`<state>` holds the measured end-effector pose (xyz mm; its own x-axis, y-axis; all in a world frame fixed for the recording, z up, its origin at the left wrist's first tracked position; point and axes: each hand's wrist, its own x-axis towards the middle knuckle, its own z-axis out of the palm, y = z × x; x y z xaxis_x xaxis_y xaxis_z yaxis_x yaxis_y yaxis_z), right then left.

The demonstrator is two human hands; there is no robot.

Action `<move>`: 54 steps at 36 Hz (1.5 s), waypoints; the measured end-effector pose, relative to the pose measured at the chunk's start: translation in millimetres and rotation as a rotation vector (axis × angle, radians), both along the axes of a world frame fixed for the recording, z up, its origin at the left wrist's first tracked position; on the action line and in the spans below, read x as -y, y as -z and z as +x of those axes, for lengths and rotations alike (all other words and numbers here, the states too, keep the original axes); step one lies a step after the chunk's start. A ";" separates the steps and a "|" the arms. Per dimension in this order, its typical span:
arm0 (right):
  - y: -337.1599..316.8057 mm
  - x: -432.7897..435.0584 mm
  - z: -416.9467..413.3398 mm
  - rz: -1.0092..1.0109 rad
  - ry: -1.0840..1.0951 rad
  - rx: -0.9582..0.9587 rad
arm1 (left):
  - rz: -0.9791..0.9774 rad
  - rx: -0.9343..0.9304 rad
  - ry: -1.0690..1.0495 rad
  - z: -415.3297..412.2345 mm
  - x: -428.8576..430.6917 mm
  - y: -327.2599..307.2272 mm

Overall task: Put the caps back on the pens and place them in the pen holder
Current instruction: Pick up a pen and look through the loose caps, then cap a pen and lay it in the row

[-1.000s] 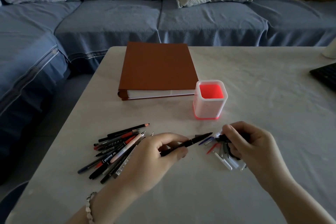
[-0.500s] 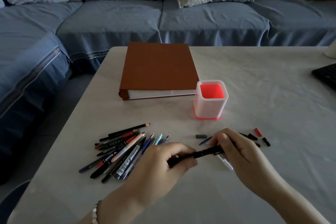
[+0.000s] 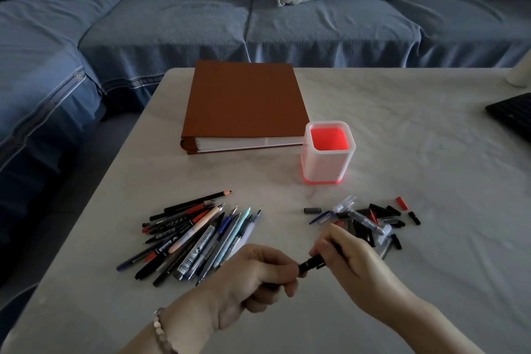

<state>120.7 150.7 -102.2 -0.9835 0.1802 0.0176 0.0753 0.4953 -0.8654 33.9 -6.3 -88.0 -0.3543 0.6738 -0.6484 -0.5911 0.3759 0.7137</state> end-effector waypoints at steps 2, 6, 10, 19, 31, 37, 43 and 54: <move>4.3 1.2 -3.1 -0.002 0.005 0.023 | -0.010 -0.025 -0.022 -0.1 -0.1 2.5; 19.0 8.2 -13.7 -0.135 0.127 0.125 | -0.066 -0.485 -0.077 -0.3 -4.7 12.6; 32.7 10.1 -22.1 -0.524 0.264 0.197 | -0.122 -0.908 0.051 -4.0 -8.6 21.7; 26.5 -36.7 -5.8 -0.680 0.437 0.083 | -0.456 -1.505 0.048 -25.3 13.4 64.7; 30.2 -37.6 -70.9 -0.241 0.399 0.213 | -0.754 -1.543 0.326 -19.5 9.0 77.7; 52.4 -24.0 -95.7 -0.013 0.283 0.312 | -0.746 -1.447 0.231 -15.7 3.7 64.3; 33.7 -49.6 -55.6 0.285 0.303 0.258 | -0.630 -1.463 0.082 -20.7 3.2 63.6; 47.7 -54.1 -16.3 0.671 0.177 0.281 | -0.387 -1.395 -0.137 -14.5 2.0 54.0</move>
<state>104.5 204.8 -149.9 -0.9245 0.3750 -0.0684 0.3764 0.8700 -0.3184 19.4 -8.3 -142.0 -0.8818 0.4502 0.1407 0.4387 0.6733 0.5951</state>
